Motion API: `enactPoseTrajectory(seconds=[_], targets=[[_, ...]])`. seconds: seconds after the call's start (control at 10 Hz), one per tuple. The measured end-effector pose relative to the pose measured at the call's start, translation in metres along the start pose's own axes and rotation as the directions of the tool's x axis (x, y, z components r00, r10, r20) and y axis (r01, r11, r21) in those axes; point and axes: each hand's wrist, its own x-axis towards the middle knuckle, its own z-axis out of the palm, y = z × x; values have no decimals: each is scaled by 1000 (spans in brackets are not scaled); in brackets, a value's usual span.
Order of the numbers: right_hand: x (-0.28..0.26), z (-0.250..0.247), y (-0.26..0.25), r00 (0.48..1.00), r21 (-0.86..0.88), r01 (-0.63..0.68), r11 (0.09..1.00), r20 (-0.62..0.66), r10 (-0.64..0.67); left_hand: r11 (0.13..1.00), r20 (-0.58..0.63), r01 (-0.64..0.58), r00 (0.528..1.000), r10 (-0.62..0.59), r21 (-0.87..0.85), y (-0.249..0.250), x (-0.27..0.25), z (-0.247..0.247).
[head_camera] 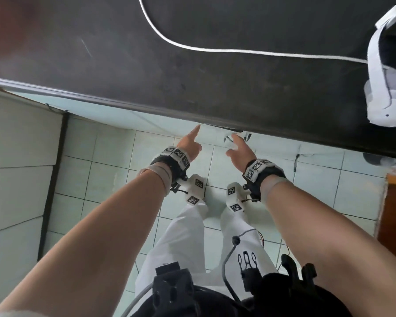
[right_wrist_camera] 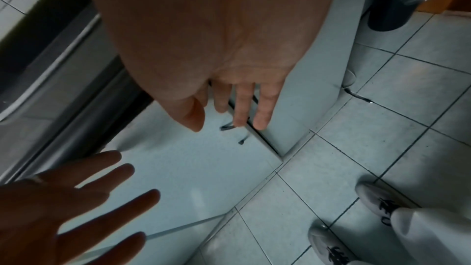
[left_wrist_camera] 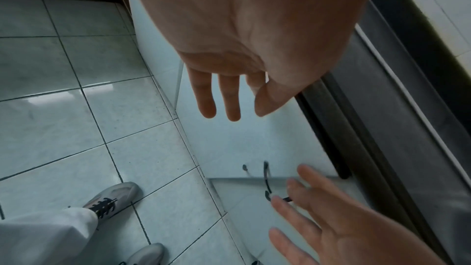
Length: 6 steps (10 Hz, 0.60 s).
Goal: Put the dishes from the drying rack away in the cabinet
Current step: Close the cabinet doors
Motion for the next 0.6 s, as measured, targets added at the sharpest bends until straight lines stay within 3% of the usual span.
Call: enactPoseTrajectory(seconds=[0.1,0.3,0.5,0.6], targets=[[14,5,-17,997,10,-45,999,-62,45,989,49,-70,997,64,127,4,9,-9],[26,18,-38,983,58,-152,987,-97,157,992,155,-81,986,64,102,-2,22,-22],[23,19,-44,977,24,-165,986,-133,167,997,122,-30,992,22,65,-2,24,-29],[19,18,-50,975,26,-171,985,-138,173,993,98,-71,993,61,96,6,17,-32]])
